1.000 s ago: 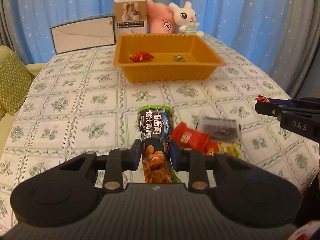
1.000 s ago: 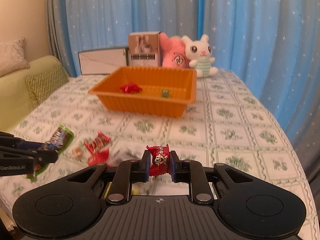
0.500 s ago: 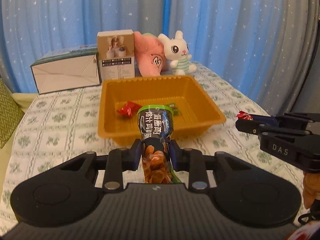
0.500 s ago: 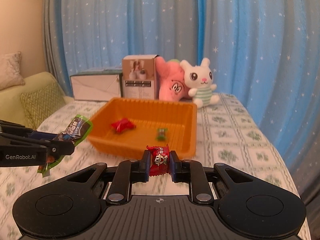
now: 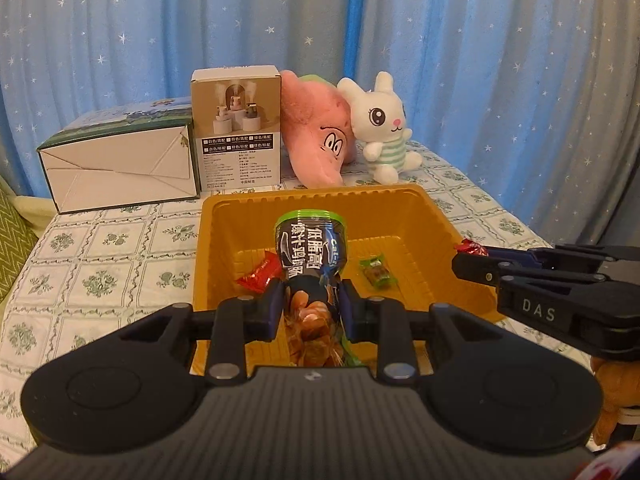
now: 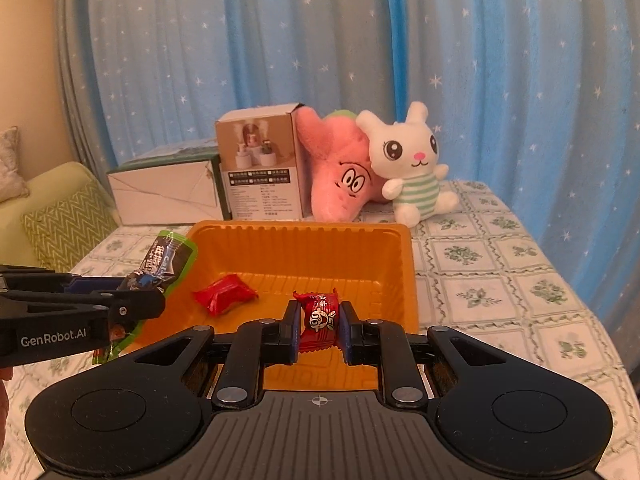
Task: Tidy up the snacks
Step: 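Carry the sausage pack with the left tool while the right tool carries the red candy to the tray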
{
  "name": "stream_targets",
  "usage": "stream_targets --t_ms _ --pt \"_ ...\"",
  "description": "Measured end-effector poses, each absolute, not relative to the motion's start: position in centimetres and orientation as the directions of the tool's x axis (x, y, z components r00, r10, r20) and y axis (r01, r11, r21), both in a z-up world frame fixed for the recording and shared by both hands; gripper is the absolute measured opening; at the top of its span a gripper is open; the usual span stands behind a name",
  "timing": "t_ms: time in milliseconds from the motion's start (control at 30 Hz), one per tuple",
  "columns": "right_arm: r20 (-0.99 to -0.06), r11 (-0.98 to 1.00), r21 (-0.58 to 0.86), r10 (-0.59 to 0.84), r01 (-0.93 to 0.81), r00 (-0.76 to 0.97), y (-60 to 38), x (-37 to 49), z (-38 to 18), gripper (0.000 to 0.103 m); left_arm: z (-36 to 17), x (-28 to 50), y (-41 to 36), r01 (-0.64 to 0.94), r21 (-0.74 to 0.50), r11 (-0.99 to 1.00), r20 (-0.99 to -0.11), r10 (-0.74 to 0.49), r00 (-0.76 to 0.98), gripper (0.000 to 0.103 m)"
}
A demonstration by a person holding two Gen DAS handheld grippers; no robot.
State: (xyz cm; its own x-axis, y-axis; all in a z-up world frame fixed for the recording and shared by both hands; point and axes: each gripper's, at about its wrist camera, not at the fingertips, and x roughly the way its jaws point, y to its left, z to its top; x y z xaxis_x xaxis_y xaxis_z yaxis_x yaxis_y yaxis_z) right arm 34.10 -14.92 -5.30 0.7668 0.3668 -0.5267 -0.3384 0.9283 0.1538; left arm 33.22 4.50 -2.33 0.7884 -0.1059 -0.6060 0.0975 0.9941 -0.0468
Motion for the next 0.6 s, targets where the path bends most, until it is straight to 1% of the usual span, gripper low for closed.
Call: stream_targets --t_ms 400,600 --pt "-0.567 0.927 0.168 0.368 -0.334 0.737 -13.3 38.0 -7.0 0.020 -4.8 36.6 5.7 0.077 -0.091 0.993 -0.647 -0.118 0.753 0.026" --pt "-0.582 0.932 0.168 0.358 -0.322 0.730 -13.5 38.5 -7.7 0.020 -4.9 37.5 5.4 0.079 -0.105 0.991 -0.634 -0.129 0.763 0.027"
